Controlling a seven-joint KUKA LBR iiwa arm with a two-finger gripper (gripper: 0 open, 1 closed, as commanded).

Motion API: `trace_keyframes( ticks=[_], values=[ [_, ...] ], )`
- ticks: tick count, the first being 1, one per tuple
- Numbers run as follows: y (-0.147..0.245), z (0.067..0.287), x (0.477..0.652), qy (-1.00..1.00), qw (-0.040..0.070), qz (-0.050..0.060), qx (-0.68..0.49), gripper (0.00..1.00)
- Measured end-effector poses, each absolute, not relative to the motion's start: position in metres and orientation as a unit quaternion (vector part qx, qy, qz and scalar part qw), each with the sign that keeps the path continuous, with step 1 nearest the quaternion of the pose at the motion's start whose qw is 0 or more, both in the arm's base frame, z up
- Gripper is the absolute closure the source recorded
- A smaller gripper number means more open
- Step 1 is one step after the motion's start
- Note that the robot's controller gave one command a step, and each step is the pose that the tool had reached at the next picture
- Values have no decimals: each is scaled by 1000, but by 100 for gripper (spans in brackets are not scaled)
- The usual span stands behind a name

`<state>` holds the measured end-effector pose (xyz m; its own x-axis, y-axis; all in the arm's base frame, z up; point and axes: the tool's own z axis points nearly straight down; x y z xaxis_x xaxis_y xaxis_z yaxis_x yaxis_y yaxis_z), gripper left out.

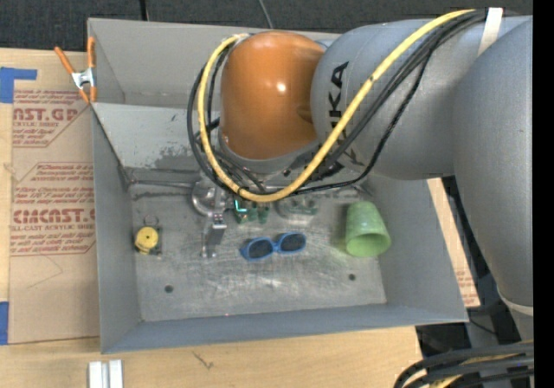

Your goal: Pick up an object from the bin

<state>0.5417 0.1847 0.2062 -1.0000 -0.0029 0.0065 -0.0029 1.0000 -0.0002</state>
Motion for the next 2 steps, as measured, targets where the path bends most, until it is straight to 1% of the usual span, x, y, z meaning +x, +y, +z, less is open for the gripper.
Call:
trace_keyframes(
  ticks=[1,2],
  values=[
    [98,105,554,-1000,3,1,26,0],
    [35,100,553,-1000,0,1,13,0]
  ],
)
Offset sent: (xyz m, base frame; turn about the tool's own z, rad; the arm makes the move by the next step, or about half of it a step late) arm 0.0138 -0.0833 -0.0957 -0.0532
